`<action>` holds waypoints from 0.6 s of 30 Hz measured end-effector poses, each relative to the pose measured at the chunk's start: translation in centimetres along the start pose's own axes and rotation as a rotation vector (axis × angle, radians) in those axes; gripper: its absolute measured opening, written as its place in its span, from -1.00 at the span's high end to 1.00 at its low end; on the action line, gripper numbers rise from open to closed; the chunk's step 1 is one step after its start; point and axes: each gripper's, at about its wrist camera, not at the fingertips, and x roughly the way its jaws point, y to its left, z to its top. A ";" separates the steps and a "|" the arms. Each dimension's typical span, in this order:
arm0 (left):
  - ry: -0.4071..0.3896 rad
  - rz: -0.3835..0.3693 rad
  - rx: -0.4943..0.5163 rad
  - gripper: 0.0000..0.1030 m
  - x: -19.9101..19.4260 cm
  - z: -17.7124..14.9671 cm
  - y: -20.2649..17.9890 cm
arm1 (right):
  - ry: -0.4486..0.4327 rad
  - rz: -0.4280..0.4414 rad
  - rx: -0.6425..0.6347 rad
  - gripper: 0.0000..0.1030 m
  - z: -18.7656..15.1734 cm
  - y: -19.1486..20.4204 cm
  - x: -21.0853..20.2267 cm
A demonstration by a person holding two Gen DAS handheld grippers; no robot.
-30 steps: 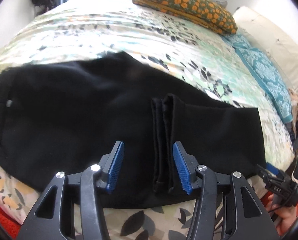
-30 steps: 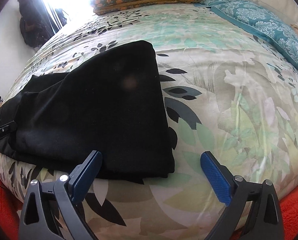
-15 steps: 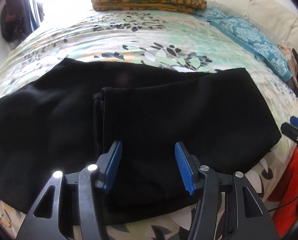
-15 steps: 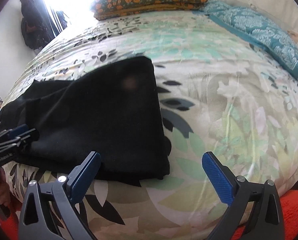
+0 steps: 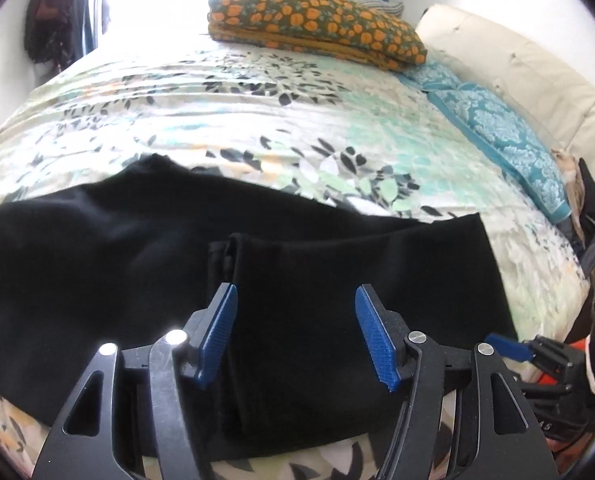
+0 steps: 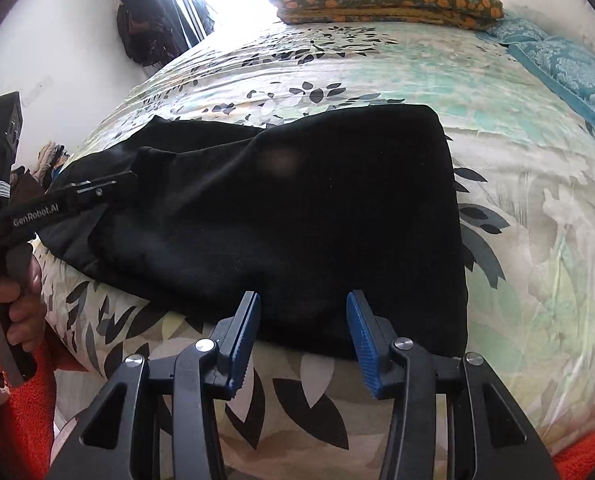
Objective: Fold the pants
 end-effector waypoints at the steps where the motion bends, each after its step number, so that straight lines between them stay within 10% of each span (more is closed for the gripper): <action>1: 0.007 -0.003 0.031 -0.25 0.6 0.4 -0.5 | 0.002 0.001 0.000 0.10 0.1 0.0 -0.1; 9: 0.082 0.003 0.067 -0.15 5.0 -0.3 0.4 | -0.146 0.053 0.179 0.10 6.7 -4.5 -5.4; 18: 0.103 0.006 0.073 -0.28 4.1 0.1 -0.1 | 0.047 0.013 0.090 0.11 8.0 -4.6 2.7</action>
